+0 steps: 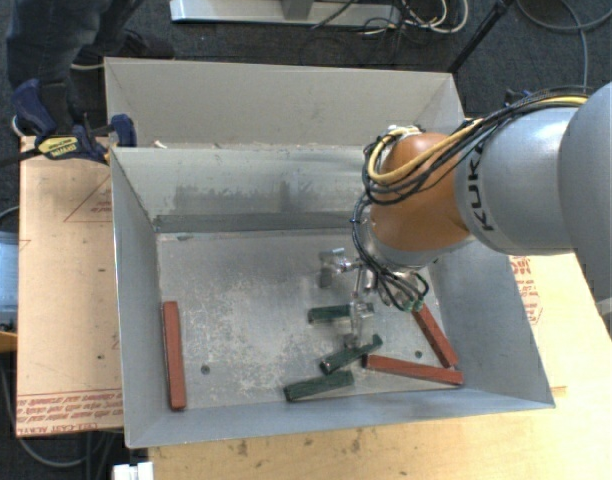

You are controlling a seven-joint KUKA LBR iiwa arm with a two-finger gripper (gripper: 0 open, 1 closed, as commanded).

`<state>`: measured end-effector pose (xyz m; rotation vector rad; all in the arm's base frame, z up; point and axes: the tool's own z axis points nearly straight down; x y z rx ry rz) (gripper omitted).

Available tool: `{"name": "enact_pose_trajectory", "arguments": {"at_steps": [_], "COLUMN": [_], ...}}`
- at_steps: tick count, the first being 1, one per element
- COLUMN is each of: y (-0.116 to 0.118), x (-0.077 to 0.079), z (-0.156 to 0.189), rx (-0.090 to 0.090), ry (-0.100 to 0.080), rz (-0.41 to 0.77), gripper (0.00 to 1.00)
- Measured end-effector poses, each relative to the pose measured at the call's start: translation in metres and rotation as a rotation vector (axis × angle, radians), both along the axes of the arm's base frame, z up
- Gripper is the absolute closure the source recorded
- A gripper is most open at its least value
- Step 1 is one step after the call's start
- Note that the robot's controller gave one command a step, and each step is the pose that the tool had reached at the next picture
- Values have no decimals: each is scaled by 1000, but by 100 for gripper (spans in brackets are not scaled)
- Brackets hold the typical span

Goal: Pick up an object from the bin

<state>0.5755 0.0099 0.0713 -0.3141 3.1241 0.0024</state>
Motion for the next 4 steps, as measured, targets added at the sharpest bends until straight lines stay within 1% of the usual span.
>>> {"name": "enact_pose_trajectory", "arguments": {"at_steps": [1, 2, 3, 4], "y": [0, 1, 1, 2], "x": [0, 2, 4, 5], "z": [0, 74, 85, 113], "rx": [0, 0, -1, -1], "ry": [-2, -8, -3, -4], "rz": [-2, -3, -5, -7], "gripper": [100, 100, 100, 100]}}
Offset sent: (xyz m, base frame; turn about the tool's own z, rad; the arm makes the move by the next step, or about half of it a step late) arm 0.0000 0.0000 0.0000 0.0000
